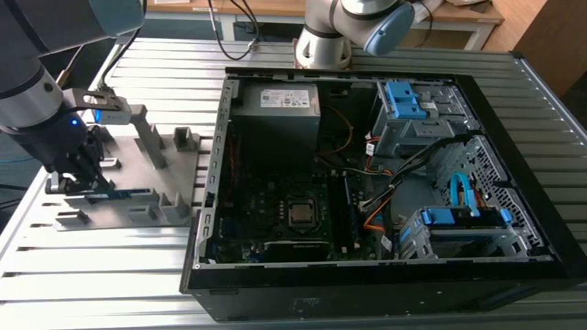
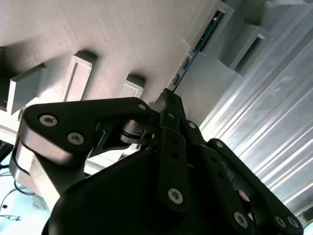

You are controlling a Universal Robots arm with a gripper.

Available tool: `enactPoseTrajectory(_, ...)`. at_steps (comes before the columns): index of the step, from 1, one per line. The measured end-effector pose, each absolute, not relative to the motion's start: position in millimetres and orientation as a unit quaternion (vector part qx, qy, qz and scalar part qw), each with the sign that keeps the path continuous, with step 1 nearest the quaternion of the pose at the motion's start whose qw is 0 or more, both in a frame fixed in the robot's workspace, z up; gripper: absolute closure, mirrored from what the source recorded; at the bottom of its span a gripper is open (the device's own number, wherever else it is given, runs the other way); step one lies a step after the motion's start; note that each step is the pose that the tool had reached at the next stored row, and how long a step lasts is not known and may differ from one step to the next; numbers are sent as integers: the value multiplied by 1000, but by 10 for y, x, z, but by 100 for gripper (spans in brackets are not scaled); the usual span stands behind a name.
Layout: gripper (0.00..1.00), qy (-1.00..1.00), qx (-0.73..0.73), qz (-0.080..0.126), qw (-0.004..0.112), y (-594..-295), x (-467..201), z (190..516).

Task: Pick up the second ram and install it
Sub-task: 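Pick up the second ram and move it above second insertion slot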

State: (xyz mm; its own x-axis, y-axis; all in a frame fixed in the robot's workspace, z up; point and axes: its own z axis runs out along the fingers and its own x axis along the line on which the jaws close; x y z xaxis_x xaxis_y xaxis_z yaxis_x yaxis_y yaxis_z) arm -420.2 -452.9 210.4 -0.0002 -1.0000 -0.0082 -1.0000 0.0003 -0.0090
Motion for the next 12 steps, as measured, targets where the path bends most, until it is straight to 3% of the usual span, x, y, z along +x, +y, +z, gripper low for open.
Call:
enactPoseTrajectory(4,90,707,-707,0,6,-4530,-4202,2104)
enactPoseTrajectory(5,84,707,-707,0,6,-4530,-4202,2104)
enactPoseTrajectory(7,84,707,-707,0,6,-4530,-4202,2104)
enactPoseTrajectory(10,70,707,-707,0,6,-4531,-4202,2104)
enactPoseTrajectory(12,70,706,-709,-1,4,-4531,-4190,2094)
